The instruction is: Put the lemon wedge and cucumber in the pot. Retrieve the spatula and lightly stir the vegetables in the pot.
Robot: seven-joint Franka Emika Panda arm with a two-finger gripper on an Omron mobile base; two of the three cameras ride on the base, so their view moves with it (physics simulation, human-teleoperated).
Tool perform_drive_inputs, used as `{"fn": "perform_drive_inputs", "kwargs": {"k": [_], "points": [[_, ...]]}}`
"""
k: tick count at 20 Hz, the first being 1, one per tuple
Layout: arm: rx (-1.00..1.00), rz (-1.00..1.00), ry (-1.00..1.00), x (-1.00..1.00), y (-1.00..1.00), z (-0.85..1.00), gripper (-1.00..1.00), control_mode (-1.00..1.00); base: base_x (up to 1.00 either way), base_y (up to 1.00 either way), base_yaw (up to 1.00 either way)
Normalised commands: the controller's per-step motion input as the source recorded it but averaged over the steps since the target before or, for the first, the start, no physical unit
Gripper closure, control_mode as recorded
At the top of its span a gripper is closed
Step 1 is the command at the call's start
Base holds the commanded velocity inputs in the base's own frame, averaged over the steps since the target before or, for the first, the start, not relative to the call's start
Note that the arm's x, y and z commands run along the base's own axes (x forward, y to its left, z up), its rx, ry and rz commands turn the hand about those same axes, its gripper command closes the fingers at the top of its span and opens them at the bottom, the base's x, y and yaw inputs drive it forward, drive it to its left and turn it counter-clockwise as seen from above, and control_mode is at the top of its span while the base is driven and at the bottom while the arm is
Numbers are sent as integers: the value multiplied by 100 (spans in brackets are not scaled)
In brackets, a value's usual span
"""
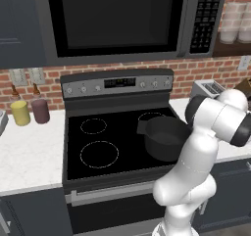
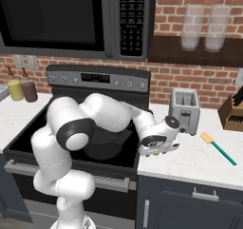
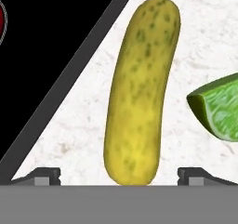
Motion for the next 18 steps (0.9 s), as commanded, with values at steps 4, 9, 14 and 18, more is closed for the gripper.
{"fn": "perform_drive_inputs", "kwargs": {"k": [4,9,14,18], "points": [[0,5,-2,18,10,-17,-100,-100,0,0,0],[0,2,-1,17,8,-5,-100,-100,0,0,0],[0,0,0,8,4,-7,100,-100,0,0,0],[0,0,0,0,0,0,100,-100,0,0,0]]}}
